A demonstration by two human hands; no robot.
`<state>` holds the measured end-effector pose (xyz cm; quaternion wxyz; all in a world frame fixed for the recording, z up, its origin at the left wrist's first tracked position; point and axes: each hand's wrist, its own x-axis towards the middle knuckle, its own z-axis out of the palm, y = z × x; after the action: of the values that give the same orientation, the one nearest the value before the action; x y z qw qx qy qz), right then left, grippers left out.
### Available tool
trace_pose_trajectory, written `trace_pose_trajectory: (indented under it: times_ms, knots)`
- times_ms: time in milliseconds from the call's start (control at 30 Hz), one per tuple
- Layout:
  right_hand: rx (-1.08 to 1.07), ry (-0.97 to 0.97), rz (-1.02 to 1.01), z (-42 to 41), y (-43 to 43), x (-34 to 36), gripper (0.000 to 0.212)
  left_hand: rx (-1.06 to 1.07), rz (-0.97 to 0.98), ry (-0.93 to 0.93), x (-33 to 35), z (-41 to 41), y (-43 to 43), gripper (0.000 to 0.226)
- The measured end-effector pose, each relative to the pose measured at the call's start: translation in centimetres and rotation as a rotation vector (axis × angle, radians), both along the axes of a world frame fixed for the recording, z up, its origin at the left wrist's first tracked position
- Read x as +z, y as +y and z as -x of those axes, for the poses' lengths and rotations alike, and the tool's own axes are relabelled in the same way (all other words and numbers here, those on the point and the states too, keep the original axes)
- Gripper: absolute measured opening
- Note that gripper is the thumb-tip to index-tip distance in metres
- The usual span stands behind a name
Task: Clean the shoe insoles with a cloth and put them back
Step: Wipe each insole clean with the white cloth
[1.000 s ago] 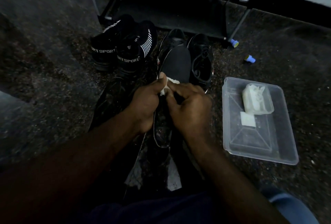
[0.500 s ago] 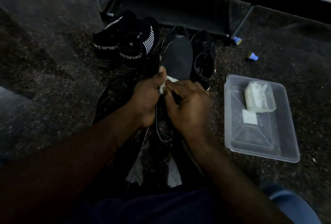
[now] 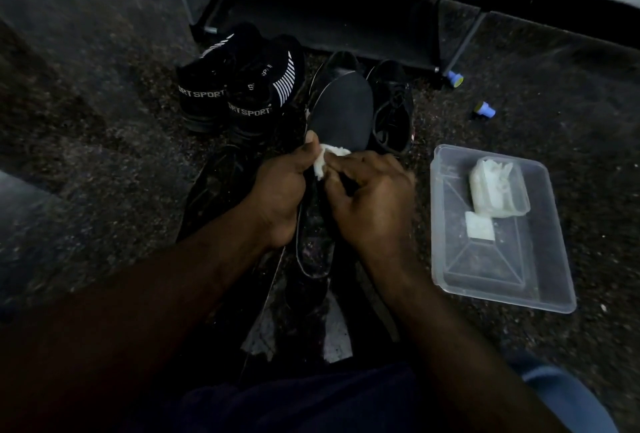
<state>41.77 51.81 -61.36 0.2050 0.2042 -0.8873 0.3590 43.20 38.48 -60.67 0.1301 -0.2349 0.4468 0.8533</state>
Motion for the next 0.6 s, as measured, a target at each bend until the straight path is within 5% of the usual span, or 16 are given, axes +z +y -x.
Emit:
trace_pose_trajectory:
  times_ms: [133,267,367,600]
  knots:
    - [-0.109,-0.096,0.038,1.9,2.3,-0.5,0.020,0.019,-0.034,-0.019,0.5,-0.2,0.5,0.055]
    - [-0.158,-0.497,0.670,3.5,3.6,0.0,0.019,0.039,-0.034,-0.005,0.9,0.0,0.4,0.055]
    - [-0.123,-0.645,0.939,4.6,4.3,0.1,0.025,0.039,-0.075,-0.024,0.6,0.3,-0.1,0.056]
    - [-0.072,-0.722,0.997,3.8,3.8,0.8,0.014,0.015,-0.094,-0.016,0.2,0.5,-0.4,0.060]
